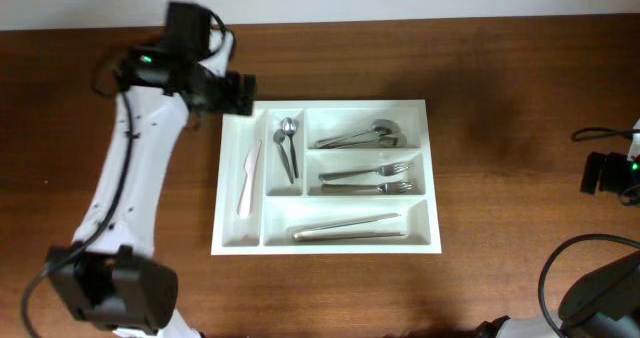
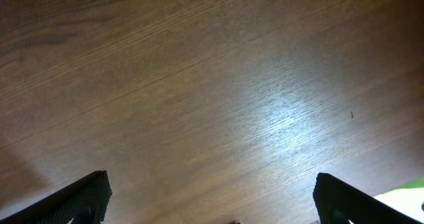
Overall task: Pack container
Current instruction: 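Open the left gripper and raise it up and away from the tray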
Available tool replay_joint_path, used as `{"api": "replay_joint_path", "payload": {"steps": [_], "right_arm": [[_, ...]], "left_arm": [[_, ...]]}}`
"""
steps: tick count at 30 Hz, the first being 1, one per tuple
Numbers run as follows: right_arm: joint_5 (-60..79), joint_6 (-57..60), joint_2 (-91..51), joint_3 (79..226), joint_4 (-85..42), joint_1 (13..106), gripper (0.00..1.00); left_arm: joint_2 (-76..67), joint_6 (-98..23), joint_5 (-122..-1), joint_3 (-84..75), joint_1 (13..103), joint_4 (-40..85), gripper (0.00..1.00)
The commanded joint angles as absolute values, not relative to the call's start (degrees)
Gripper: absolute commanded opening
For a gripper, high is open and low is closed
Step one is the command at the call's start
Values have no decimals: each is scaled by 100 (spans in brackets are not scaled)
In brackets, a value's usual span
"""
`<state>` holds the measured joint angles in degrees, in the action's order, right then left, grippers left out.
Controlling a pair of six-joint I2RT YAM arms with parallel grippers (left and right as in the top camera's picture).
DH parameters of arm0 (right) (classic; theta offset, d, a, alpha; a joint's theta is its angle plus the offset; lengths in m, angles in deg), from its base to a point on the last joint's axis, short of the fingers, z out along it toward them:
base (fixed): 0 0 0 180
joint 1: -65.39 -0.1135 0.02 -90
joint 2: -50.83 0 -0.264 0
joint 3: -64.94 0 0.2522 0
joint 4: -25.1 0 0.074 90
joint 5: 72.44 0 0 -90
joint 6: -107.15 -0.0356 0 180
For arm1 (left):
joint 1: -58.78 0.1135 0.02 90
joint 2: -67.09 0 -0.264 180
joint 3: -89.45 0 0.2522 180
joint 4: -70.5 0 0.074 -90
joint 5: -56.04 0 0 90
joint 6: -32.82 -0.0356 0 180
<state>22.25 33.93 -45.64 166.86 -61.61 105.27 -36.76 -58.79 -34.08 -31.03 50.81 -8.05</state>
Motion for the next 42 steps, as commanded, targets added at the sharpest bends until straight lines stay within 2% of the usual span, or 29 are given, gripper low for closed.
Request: {"api": "replay_joint_path", "payload": {"steps": [1, 9, 15, 35, 42], "right_arm": [[2214, 3428, -4437, 16677, -6141, 10518, 99], [2214, 3428, -4437, 16677, -6141, 10518, 99], [2214, 3428, -4437, 16677, -6141, 10518, 99], [2214, 3428, -4437, 16677, -6141, 10518, 99], [2214, 3428, -4437, 16677, -6141, 10518, 99]], "left_arm": [[-3213, -6460, -2744, -3560, 5265, -976, 99], [-2203, -6454, -2724, -3591, 5875, -1109, 99], [-1363, -5986, -2886, -3591, 6183, -1857, 99], [1968, -5064, -3530, -3580, 6194, -3927, 99], [2796, -4242, -3572, -3558, 6194, -3940, 99]]}}
